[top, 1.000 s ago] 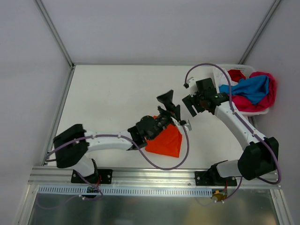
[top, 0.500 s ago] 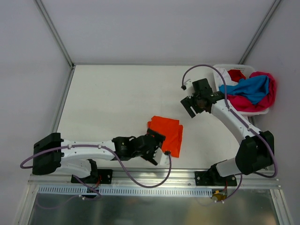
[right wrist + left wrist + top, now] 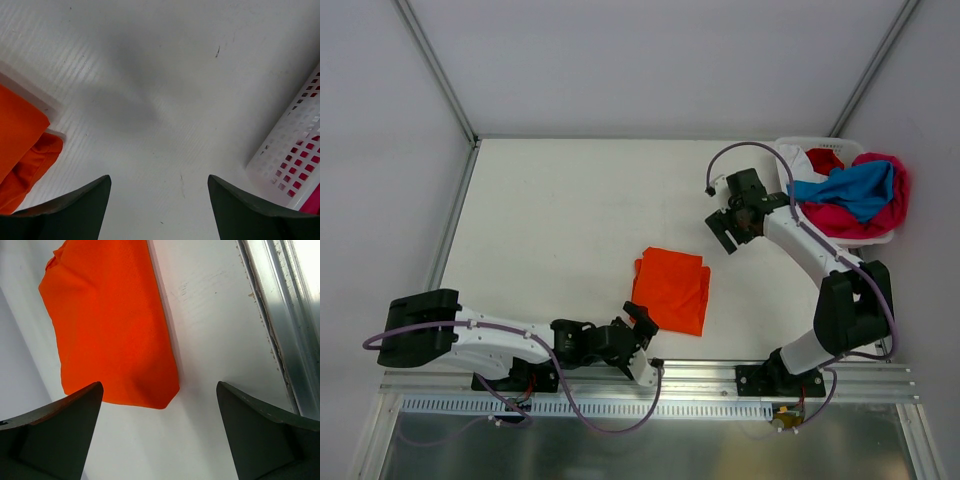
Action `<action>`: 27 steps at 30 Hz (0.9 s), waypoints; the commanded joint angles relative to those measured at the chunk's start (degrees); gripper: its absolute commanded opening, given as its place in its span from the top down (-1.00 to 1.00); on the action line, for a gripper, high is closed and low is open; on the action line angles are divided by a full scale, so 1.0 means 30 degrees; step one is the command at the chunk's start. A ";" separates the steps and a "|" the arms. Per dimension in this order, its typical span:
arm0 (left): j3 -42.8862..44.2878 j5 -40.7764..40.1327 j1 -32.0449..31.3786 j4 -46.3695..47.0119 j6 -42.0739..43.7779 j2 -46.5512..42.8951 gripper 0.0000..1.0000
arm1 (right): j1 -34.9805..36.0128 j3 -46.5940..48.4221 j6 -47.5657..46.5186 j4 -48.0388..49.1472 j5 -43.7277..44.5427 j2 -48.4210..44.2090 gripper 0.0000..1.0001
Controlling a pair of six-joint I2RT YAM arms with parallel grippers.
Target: Fold and stack the t-shirts
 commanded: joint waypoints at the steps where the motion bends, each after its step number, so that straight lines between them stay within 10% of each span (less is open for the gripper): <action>1: -0.0590 -0.0867 -0.0209 0.1552 0.0584 -0.0415 -0.97 | -0.0266 0.0208 -0.0117 0.0088 0.0261 0.0223 -0.66; 27: 0.2047 0.2413 -0.0151 0.0112 -0.2963 0.1401 -0.97 | -0.0941 0.0179 0.0176 -0.0176 -0.0208 -0.0743 -0.66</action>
